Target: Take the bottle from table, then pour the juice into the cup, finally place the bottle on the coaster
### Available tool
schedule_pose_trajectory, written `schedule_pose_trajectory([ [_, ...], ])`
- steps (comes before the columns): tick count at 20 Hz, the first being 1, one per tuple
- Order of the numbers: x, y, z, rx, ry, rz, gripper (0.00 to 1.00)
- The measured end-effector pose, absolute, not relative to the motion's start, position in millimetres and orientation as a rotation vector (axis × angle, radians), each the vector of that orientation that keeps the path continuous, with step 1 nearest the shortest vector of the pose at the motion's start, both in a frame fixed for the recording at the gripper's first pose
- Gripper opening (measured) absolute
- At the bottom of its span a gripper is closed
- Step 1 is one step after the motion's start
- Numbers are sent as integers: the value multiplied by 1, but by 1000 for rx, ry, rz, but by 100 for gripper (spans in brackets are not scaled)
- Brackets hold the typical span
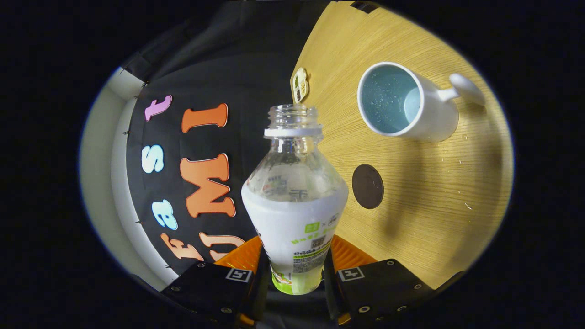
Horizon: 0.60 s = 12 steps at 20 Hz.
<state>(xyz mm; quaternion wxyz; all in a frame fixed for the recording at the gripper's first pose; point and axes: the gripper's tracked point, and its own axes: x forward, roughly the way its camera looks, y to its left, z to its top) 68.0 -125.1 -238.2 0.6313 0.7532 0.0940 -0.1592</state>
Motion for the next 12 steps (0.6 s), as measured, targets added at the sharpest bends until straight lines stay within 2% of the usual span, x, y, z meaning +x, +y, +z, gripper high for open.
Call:
schedule_pose_trajectory([
  [12, 68, -122, -237, 1781, 214, -362, 54],
])
